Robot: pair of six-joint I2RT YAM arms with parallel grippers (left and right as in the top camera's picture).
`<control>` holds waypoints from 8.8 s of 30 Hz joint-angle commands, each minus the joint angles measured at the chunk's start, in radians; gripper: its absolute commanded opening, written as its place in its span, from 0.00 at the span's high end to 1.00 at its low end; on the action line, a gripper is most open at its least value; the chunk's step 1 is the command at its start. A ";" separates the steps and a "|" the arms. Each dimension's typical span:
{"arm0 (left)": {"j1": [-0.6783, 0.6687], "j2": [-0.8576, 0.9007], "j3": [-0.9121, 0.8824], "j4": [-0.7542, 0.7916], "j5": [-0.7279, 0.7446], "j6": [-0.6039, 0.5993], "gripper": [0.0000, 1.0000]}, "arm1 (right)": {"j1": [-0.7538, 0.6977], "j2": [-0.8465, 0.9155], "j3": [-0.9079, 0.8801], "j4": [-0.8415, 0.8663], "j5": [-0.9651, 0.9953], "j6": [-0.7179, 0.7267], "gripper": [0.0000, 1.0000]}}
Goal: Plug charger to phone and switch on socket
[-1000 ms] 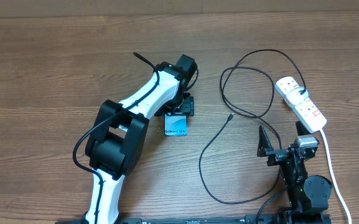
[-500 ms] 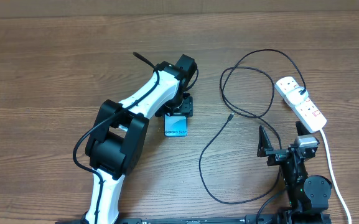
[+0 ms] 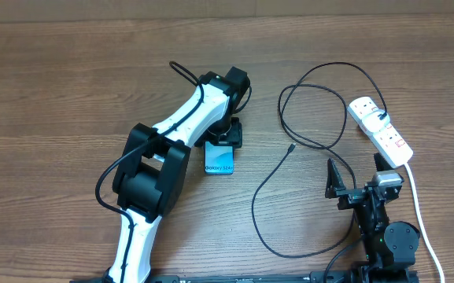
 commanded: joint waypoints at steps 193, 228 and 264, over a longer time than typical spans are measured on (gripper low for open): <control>0.456 0.006 0.078 -0.139 1.593 -0.003 0.24 | 0.484 1.319 1.403 -0.816 -0.083 0.416 0.00; 0.414 0.006 0.077 -0.123 1.545 0.018 0.24 | 0.833 1.616 1.625 -0.748 0.481 0.578 0.06; 0.415 0.006 0.077 -0.096 1.548 0.024 0.24 | 0.782 1.718 1.628 -0.791 0.491 0.742 0.36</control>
